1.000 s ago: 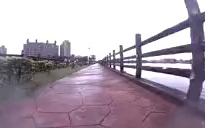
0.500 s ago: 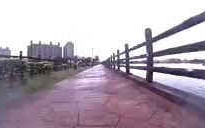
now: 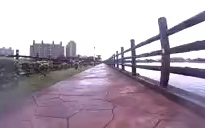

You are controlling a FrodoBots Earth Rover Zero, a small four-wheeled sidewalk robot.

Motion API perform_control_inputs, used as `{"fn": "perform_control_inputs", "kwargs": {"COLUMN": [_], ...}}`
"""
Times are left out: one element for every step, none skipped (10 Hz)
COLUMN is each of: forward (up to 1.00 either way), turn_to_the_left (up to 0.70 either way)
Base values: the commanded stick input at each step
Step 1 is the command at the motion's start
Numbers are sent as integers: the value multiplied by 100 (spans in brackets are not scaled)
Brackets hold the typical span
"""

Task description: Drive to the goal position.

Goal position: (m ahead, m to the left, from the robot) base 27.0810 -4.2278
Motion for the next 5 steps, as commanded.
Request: {"fn": "perform_control_inputs", "kwargs": {"forward": [100,100,100,100,100], "turn_to_the_left": [-1,-1,-1,-1,-1]}}
